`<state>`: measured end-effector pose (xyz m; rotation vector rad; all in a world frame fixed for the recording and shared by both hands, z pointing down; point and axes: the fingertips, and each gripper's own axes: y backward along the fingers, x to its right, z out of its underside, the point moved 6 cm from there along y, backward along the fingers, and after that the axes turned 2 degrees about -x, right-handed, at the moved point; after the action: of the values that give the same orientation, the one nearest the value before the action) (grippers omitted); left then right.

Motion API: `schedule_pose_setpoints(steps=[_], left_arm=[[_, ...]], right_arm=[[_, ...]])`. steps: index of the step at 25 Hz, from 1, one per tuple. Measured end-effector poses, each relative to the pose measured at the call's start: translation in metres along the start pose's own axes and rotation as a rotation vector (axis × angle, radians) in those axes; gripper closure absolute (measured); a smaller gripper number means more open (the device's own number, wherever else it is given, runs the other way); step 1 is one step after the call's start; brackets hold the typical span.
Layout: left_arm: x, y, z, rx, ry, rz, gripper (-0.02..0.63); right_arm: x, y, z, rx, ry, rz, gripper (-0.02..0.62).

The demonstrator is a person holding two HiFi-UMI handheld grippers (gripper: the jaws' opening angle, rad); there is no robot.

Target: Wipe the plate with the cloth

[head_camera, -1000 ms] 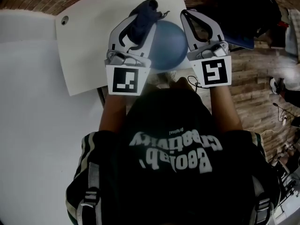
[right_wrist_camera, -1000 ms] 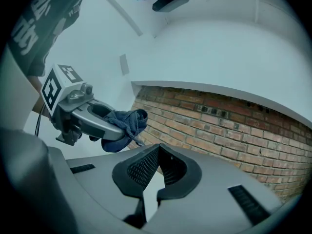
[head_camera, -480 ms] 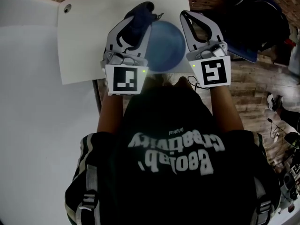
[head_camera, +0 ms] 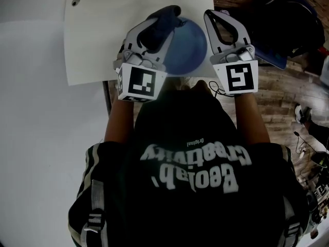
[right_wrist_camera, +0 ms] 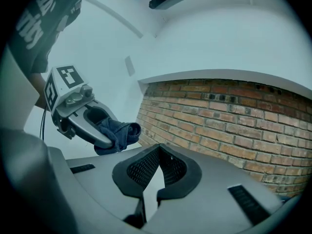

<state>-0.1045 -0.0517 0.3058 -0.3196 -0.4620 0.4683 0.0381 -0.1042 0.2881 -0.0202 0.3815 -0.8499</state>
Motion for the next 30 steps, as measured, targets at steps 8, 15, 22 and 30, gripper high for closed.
schedule_pose_setpoints(steps=[8, 15, 22, 30], left_arm=[[0.018, -0.011, 0.037, -0.104, -0.014, 0.195, 0.469], [0.053, -0.024, 0.078, -0.235, -0.055, 0.315, 0.469], [0.088, -0.031, 0.099, -0.304, -0.052, 0.407, 0.469], [0.115, -0.038, 0.119, -0.369, -0.037, 0.464, 0.469]], right_arm=[[0.0, -0.005, 0.003, -0.043, 0.01, 0.019, 0.601], [0.002, -0.003, 0.011, -0.053, 0.0, 0.031, 0.601], [0.007, 0.002, 0.015, -0.061, 0.002, 0.013, 0.601], [0.008, 0.011, 0.018, -0.066, 0.013, 0.003, 0.601]])
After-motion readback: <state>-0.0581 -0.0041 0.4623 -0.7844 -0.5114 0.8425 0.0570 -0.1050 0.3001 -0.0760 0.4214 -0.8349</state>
